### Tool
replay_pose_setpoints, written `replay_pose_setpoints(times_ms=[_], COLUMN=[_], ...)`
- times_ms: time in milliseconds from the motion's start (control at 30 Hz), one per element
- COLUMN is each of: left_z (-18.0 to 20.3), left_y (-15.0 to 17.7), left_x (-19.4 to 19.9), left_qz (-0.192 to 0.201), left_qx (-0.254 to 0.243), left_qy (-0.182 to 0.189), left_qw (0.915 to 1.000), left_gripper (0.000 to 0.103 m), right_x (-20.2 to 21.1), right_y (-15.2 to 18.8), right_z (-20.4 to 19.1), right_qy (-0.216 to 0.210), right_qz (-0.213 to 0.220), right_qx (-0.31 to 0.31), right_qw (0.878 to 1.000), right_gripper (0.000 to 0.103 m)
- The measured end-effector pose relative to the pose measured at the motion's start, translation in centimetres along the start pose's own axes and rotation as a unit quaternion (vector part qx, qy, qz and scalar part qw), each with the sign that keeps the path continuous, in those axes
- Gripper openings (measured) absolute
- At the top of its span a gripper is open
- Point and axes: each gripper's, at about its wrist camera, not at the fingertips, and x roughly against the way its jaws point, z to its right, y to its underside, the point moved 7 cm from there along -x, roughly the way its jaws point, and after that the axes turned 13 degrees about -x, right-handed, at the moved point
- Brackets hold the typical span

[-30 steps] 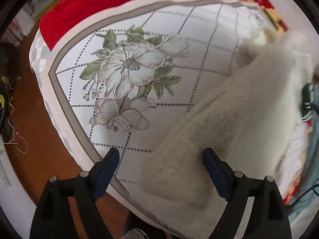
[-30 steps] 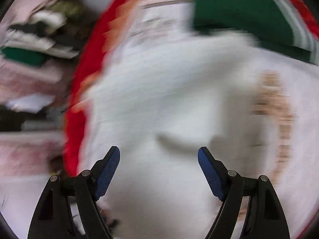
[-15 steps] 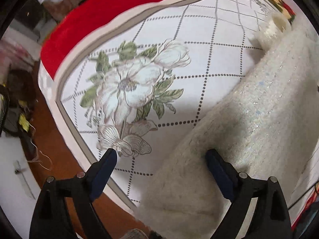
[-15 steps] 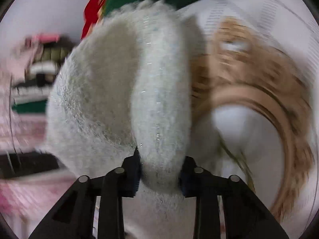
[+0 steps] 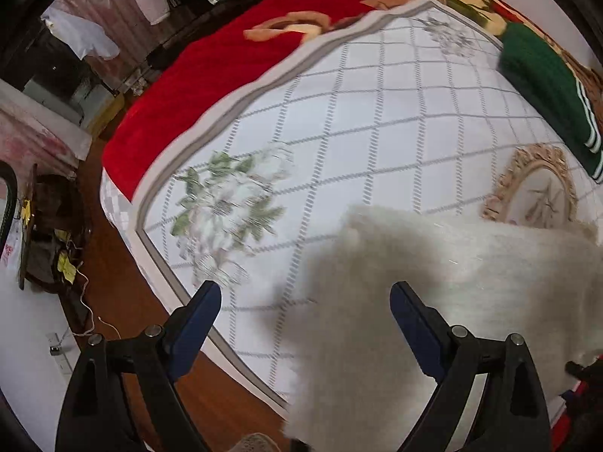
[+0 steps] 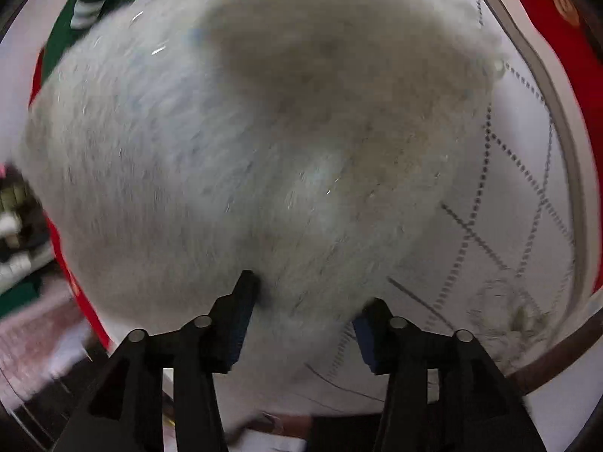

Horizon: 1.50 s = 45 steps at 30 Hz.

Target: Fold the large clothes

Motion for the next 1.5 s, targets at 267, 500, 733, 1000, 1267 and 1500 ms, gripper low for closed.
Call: replay_pose_setpoints(times_ms=[267,500,733,1000,1267,1500], left_z=[4.0,3.1,2.6,3.4,5.5,4.9], left_y=[-1.2,-0.9,-0.6,1.1,7.8,11.2], left_x=[-2.6,-9.6,-9.7,-4.1,-2.3,-4.7], left_qz=[-0.001,-0.051,-0.046,-0.012,-0.061,-0.114], left_qx=[-0.030,0.011,0.017,0.021,0.059,0.080], left_qy=[-0.023,0.009,0.019,0.027,0.048,0.030], left_qw=[0.9993,0.9986,0.9986,0.9994,0.9952,0.9898], left_gripper=[0.093,0.093,0.094,0.095,0.095,0.095], right_x=[8.3,1.4,-3.8,5.3,2.9,-6.8], right_y=[0.8,-1.9,-5.1,-3.7,-1.5,2.3], right_z=[-6.0,-16.0,-19.8,-14.9,0.2,-1.6], right_qy=[0.019,-0.014,0.053,-0.010,-0.020,-0.158], right_qz=[0.087,0.047,0.030,0.011,-0.057,-0.121], right_qx=[0.155,0.212,0.212,0.218,0.065,-0.056], right_qw=[0.984,0.976,0.975,0.976,0.996,0.978], right_gripper=[0.053,0.037,0.037,0.074,0.076,0.052])
